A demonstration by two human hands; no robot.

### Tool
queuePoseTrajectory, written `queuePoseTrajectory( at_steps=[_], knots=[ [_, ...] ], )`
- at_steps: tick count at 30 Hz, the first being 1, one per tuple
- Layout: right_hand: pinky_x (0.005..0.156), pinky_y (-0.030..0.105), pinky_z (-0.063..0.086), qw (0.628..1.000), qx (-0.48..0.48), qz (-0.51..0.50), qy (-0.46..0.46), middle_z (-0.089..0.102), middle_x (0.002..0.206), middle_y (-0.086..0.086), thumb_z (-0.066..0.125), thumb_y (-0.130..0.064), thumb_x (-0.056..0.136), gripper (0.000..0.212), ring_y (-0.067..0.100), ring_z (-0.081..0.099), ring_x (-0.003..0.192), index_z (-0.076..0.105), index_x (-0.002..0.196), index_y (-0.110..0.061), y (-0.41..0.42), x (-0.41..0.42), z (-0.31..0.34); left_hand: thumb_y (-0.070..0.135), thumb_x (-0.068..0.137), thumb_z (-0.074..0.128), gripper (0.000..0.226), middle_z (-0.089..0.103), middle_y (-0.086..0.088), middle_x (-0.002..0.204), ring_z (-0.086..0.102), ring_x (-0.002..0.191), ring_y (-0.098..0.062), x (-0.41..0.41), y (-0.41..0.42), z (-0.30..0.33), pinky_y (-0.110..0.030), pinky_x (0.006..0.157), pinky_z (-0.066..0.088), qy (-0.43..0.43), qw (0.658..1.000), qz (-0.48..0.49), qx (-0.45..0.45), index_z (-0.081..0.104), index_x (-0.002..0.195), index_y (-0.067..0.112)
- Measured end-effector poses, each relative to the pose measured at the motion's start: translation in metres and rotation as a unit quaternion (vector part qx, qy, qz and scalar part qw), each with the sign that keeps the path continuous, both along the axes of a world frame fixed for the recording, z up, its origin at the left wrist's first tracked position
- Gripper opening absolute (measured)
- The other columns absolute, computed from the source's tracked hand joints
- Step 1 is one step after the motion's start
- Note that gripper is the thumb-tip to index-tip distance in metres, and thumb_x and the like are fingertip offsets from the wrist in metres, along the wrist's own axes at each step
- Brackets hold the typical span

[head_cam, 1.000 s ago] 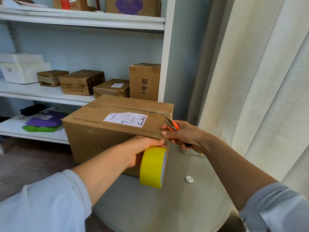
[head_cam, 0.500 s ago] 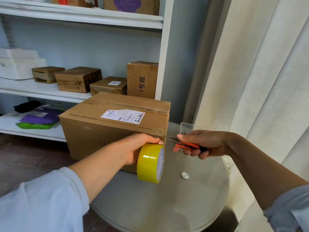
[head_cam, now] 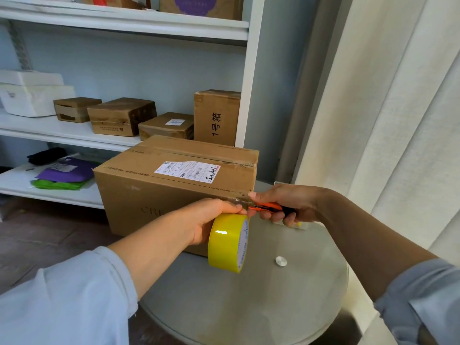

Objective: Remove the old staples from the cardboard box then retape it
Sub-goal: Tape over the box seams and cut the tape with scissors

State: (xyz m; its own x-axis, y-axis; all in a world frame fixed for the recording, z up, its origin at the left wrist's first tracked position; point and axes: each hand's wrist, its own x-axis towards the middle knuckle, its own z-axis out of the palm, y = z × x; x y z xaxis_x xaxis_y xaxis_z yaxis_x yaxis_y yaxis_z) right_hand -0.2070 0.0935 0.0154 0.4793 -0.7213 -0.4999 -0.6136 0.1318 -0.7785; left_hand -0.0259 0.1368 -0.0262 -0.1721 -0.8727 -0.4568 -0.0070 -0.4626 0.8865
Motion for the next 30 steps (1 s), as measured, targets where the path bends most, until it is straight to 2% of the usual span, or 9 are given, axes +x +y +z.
queuePoseTrajectory(
  at_steps=[6,10,13,16,18,21,24,27,30],
  knots=[
    [0.039,0.015,0.018,0.999,-0.036,-0.011,0.02,0.042,0.059,-0.006,0.05,-0.047,0.092,0.04,0.004,0.026,0.046,0.067,0.097,-0.012,0.007,-0.005,0.004,0.02,0.085,0.066,0.012,0.067,-0.008,0.085,0.063,0.073,-0.019,0.001,-0.001,0.001,-0.029,0.065,0.051,-0.016,1.0,0.0,-0.013,0.066,0.095,0.014],
    [0.041,0.017,0.026,0.979,-0.174,-0.098,0.047,0.04,0.06,-0.004,0.059,-0.057,0.083,0.052,0.007,0.031,0.047,0.067,0.098,-0.008,0.011,-0.005,0.018,0.016,0.085,0.067,0.006,0.068,-0.008,0.091,0.063,0.078,-0.02,0.001,0.0,0.005,-0.031,0.07,0.052,-0.021,0.999,-0.002,-0.029,0.067,0.091,0.013],
    [0.054,0.02,0.039,0.943,-0.279,-0.183,-0.009,0.05,0.069,0.0,0.068,-0.049,0.081,0.042,0.008,0.045,0.06,0.06,0.093,-0.01,0.01,0.014,-0.001,0.016,0.087,0.065,0.005,0.068,-0.007,0.09,0.063,0.08,-0.019,-0.001,0.001,0.007,-0.031,0.074,0.051,-0.02,0.999,0.001,-0.039,0.067,0.09,0.012],
    [0.084,0.033,0.053,0.941,-0.283,-0.173,-0.069,0.064,0.1,0.001,0.074,-0.039,0.079,0.038,0.014,0.061,0.091,0.062,0.108,-0.018,0.009,0.031,-0.026,0.02,0.093,0.057,0.02,0.067,-0.004,0.08,0.061,0.073,-0.017,-0.001,0.002,0.004,-0.028,0.067,0.049,-0.015,0.999,0.012,-0.05,0.067,0.077,0.013],
    [0.092,0.041,0.052,0.938,-0.29,-0.174,-0.079,0.067,0.105,0.006,0.075,-0.032,0.081,0.033,0.023,0.063,0.099,0.065,0.108,-0.016,0.01,0.032,-0.03,0.022,0.093,0.057,0.024,0.066,-0.006,0.078,0.06,0.071,-0.018,0.0,0.002,0.002,-0.029,0.069,0.049,-0.019,0.998,0.014,-0.059,0.067,0.073,0.013],
    [0.081,0.03,0.051,0.942,-0.276,-0.163,-0.094,0.066,0.107,0.014,0.072,-0.025,0.084,0.029,0.029,0.062,0.099,0.066,0.108,-0.01,0.011,0.03,-0.027,0.023,0.092,0.058,0.027,0.066,-0.006,0.067,0.06,0.069,-0.02,0.005,0.0,0.003,-0.032,0.074,0.05,-0.027,0.998,0.009,-0.05,0.068,0.07,0.013],
    [0.068,0.019,0.045,0.945,-0.276,-0.151,-0.089,0.064,0.102,0.014,0.071,-0.025,0.085,0.025,0.021,0.058,0.088,0.065,0.104,-0.011,0.014,0.031,-0.022,0.021,0.093,0.056,0.03,0.066,-0.002,0.059,0.059,0.067,-0.019,0.007,0.0,0.002,-0.029,0.066,0.05,-0.038,0.999,-0.002,-0.038,0.067,0.066,0.012],
    [0.068,0.02,0.046,0.948,-0.266,-0.156,-0.082,0.063,0.111,0.018,0.071,-0.027,0.084,0.03,0.026,0.06,0.094,0.063,0.107,-0.009,0.011,0.031,-0.023,0.018,0.094,0.054,0.026,0.066,-0.001,0.069,0.058,0.069,-0.017,0.014,0.004,-0.002,-0.025,0.061,0.046,-0.049,0.998,-0.001,-0.047,0.065,0.071,0.012],
    [0.065,0.02,0.044,0.951,-0.261,-0.148,-0.071,0.062,0.105,0.018,0.071,-0.029,0.083,0.039,0.021,0.057,0.086,0.062,0.114,-0.005,0.009,0.029,-0.023,0.014,0.092,0.057,0.022,0.067,-0.007,0.086,0.061,0.079,-0.02,0.022,0.006,-0.002,-0.027,0.072,0.048,-0.071,0.993,0.002,-0.09,0.068,0.072,0.013]
  ],
)
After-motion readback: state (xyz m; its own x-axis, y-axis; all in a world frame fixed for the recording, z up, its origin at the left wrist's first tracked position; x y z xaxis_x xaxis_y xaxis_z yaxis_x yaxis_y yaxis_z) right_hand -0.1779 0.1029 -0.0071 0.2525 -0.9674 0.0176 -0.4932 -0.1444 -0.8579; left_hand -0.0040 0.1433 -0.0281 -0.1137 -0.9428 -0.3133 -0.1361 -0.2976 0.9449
